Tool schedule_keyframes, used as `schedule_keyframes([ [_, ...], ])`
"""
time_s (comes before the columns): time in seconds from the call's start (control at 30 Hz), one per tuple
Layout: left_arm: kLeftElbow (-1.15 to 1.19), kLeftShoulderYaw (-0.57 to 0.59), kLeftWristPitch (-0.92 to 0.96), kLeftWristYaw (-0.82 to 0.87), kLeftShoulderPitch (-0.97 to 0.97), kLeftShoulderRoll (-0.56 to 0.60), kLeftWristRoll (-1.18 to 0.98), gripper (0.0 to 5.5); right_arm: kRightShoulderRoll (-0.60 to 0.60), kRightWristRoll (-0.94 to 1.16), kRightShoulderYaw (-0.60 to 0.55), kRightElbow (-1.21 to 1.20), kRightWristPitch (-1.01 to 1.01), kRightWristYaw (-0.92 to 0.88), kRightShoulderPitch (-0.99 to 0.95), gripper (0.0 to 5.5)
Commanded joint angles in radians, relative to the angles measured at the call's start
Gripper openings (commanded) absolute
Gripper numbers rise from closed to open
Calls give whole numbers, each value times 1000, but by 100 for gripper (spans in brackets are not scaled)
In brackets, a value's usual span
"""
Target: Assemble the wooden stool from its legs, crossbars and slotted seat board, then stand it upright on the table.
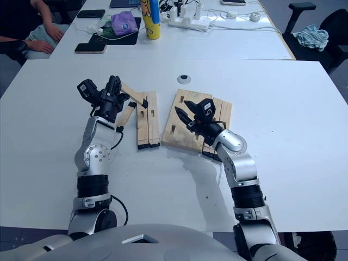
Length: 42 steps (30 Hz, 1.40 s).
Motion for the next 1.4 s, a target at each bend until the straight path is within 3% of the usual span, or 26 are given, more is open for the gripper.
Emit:
schedule_keyframes([
  [0.03, 26, -16, -2, 12, 14, -85, -17, 44, 4, 4, -7, 11, 16, -4, -20, 194],
  [0.4, 59, -78, 32, 45, 48, -98, -8, 44, 19, 1, 1, -2, 26, -12, -11, 194],
  [1.4, 108, -58, 97, 169, -6, -44, 28, 44, 48, 3, 4, -14, 48, -38, -15, 194],
])
